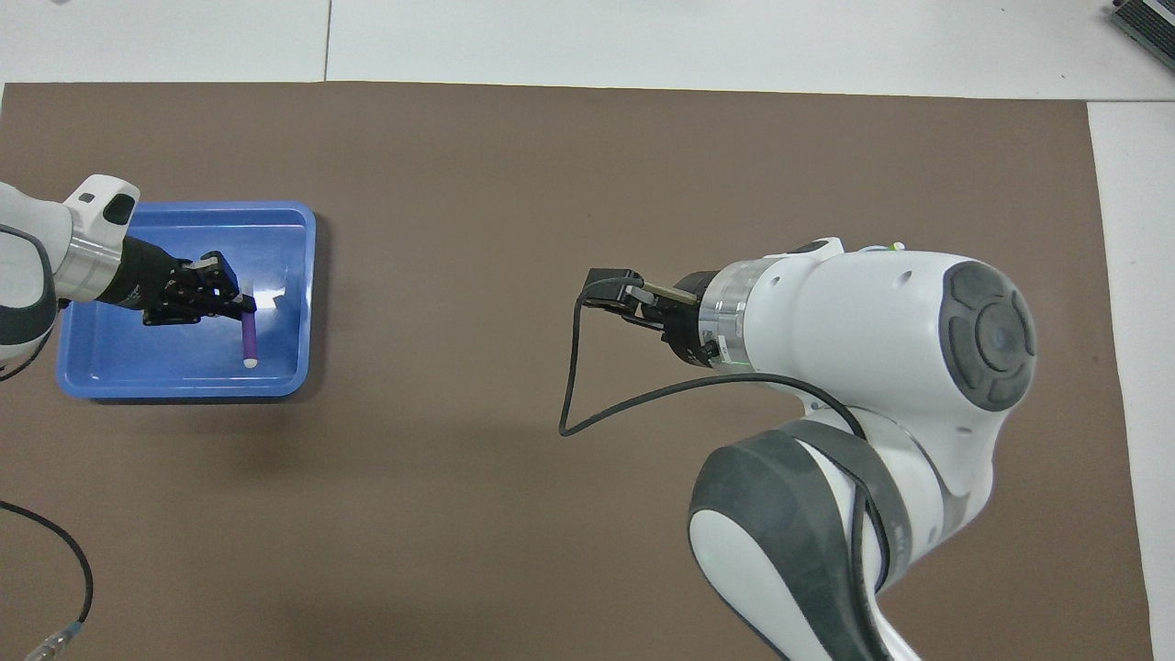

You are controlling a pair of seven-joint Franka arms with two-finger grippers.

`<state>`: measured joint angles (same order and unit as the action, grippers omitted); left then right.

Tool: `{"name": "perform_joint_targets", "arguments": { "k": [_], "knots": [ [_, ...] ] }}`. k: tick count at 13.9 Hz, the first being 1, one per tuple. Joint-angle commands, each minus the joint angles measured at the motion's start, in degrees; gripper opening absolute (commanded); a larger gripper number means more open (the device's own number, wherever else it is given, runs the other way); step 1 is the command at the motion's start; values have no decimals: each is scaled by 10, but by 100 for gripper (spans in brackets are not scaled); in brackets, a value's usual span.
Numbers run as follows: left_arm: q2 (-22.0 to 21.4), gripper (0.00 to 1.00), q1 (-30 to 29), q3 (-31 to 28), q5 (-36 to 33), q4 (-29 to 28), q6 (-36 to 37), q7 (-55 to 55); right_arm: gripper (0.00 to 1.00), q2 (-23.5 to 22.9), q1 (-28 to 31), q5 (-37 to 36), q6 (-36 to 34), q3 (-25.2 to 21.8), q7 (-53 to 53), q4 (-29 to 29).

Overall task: Transfer and insert pens with both arms
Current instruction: 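Lift the purple pen toward the right gripper while the right gripper approaches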

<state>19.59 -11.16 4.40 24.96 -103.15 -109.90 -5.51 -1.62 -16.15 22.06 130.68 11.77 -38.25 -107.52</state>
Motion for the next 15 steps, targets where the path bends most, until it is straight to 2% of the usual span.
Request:
{"name": "perform_joint_targets", "arguments": {
  "k": [1,3,6,8,11,15],
  "knots": [
    [-14,0,-11,3,46,0,48,-72,100,-4,-11,35,31,5,-39,-3],
    [-15,0,-10,3,70,0,63,-127,100,-9,-23,58,63,5,-86,-3],
    [-20,0,-9,6,172,1,100,-258,100,-13,-46,61,97,5,-177,-2],
    [-33,0,0,10,215,1,103,-342,100,-15,-49,62,105,5,-220,-1],
    [-44,0,11,21,224,-2,90,-428,100,-32,-72,62,164,5,-261,-1],
    [-47,0,47,26,245,-11,52,-445,100,-37,-73,60,168,5,-249,1]
  ]
}}
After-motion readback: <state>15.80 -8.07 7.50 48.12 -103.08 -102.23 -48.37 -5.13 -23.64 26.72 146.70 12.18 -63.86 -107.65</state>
